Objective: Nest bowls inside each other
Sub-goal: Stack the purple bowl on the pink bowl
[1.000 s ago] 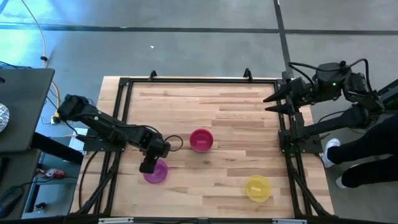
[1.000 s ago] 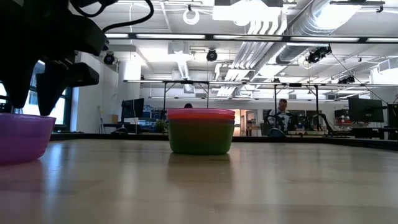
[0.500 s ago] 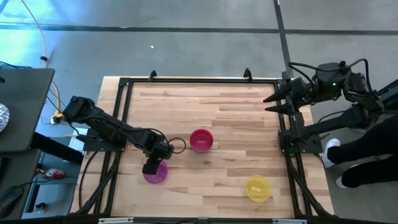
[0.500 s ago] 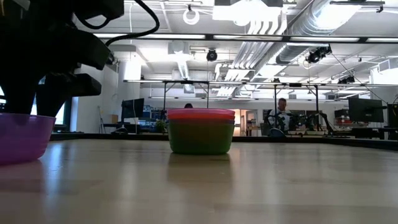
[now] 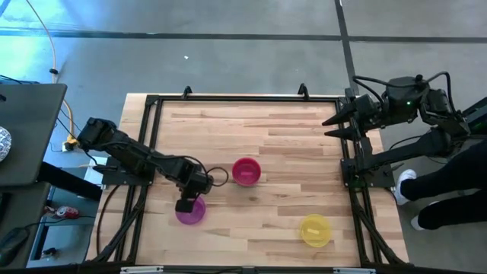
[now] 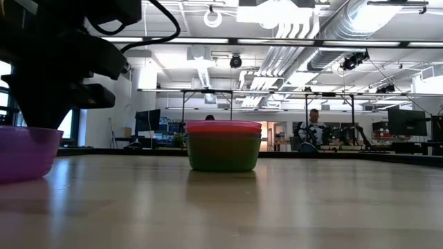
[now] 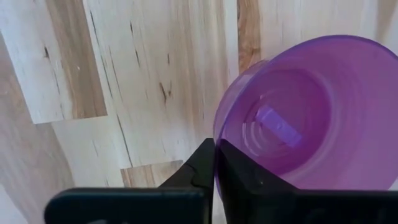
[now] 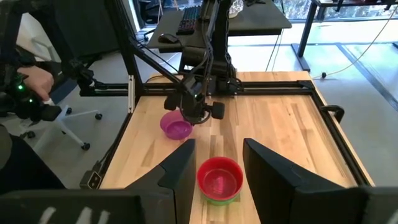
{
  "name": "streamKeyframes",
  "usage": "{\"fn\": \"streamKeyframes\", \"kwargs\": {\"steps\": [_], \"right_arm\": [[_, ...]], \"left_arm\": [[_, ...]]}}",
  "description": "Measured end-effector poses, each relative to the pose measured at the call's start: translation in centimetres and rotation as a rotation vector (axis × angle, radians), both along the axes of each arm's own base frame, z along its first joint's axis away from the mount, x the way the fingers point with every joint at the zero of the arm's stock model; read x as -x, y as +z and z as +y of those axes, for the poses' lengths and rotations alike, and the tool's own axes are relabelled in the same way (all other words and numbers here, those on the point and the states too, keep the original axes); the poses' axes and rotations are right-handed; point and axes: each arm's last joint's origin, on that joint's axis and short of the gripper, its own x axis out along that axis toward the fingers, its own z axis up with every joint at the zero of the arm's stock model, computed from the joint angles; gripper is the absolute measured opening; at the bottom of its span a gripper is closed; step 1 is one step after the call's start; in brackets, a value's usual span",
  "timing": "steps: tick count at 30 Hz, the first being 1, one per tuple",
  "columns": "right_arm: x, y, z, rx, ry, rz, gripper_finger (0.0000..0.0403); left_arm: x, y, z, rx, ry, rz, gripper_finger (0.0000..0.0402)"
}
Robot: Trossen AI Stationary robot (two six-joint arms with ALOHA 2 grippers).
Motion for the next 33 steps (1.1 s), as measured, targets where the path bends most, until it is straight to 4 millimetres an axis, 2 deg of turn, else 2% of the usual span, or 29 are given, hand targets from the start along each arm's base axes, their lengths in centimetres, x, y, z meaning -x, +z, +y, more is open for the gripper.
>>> {"fn": "streamKeyframes", "kwargs": {"steps": [4,9,25,29,33], "right_arm": [[0.0,0.0,0.0,-0.016,-0.006,0.003,0.0126],[0.1,-0.2,0.0,-0.016,-0.006,0.022,0.0126],[0.1,-0.3,0.0,0.000,0.000,0.031,0.0126],[0.1,-0.3,0.0,0.004,0.001,0.032,0.0126],[0.0,-0.4,0.0,0.003,0.001,0.039,0.0126]], "left_arm": [[-0.1,0.1,0.6,0.011,0.026,0.009,0.0002],[-0.9,1.4,2.0,0.018,0.061,0.003,0.0001],[-3.9,8.9,8.2,0.001,0.196,-0.159,0.0000],[-5.3,9.9,10.0,-0.004,0.247,-0.157,0.0000],[-7.5,10.1,11.4,-0.010,0.249,-0.120,0.0000]]}}
